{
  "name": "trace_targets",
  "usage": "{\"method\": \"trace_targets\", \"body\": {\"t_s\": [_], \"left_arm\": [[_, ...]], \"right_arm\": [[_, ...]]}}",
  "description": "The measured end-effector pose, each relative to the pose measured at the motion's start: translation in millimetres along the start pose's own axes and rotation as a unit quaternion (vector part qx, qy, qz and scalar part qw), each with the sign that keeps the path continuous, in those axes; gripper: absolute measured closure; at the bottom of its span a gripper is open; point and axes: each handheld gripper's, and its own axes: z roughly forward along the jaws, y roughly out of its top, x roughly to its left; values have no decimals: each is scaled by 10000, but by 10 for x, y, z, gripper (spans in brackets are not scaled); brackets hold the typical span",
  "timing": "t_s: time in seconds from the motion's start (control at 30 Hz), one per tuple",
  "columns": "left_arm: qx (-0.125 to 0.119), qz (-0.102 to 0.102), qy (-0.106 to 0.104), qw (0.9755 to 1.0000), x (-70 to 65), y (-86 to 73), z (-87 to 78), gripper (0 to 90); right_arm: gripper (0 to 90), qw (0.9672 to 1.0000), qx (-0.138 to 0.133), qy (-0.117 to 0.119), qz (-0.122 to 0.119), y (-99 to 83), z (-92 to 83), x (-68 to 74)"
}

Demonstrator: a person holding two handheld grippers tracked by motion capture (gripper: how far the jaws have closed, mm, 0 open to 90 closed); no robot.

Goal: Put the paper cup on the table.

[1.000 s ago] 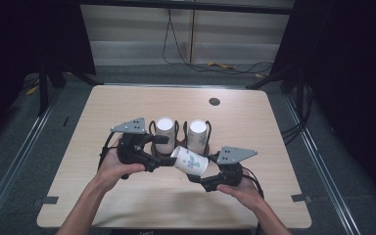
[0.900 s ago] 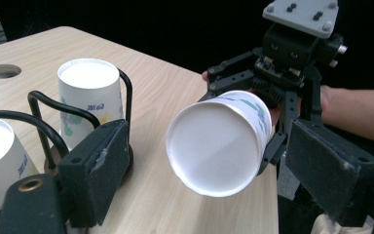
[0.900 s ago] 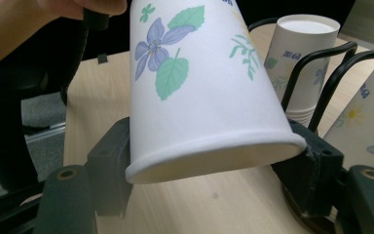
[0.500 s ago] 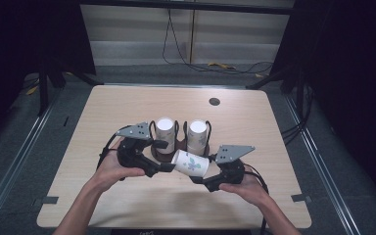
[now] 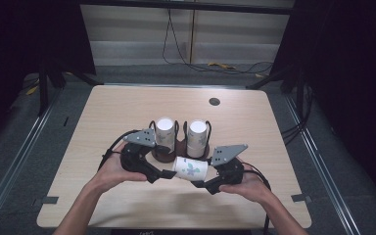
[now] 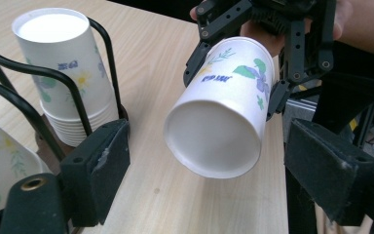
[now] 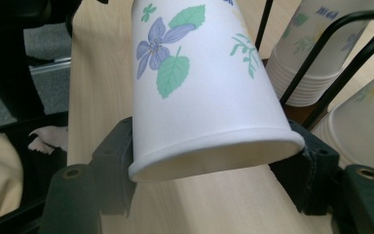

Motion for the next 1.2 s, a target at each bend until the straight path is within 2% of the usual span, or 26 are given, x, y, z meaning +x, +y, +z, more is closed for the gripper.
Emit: {"method": "trace_targets", "body": {"t_s": [0.03,0.07,0.13,0.2,0.27,0.33,0.37,0.57,0.63,0.7,0.83,1.0,1.1,1.13,1.2], "left_arm": [[14,-1,-3,10000,-6,-1,9,169],[95,35,-17,9999,-7,-3,22,169],[121,59,-26,9999,-8,-5,30,175],[195,114,-86,9997,-17,-9,46,184],[352,251,-149,9990,-39,-5,72,195],[392,271,-162,9987,-48,-4,85,196],[504,357,-155,9980,-59,5,105,200],[749,472,-175,9959,-85,28,144,202],[922,629,-167,9936,-95,52,158,206],[942,612,-169,9935,-104,57,168,206],[1109,762,-150,9908,-115,81,194,211],[1171,754,-166,9901,-138,117,215,232],[1188,843,-139,9892,-144,167,210,244],[1163,823,-122,9897,-151,175,213,246],[1227,859,-123,9886,-156,198,216,247]], "right_arm": [[319,10000,0,0,0,0,0,0],[320,9999,146,22,-87,13,7,3],[321,9996,243,42,-146,40,0,0],[322,9995,279,86,-152,53,-5,-1],[322,9987,430,101,-265,98,-6,-5],[322,9982,487,137,-308,121,-1,-9],[322,9981,517,158,-305,130,3,-11],[322,9968,666,195,-393,156,38,0],[322,9960,748,220,-435,160,58,12],[322,9958,769,227,-445,161,63,13],[322,9951,834,255,-471,166,78,22],[322,9944,894,294,-472,175,91,25],[322,9946,880,288,-462,185,96,27],[322,9945,887,291,-477,186,100,27],[322,9942,911,308,-479,189,108,31]]}}
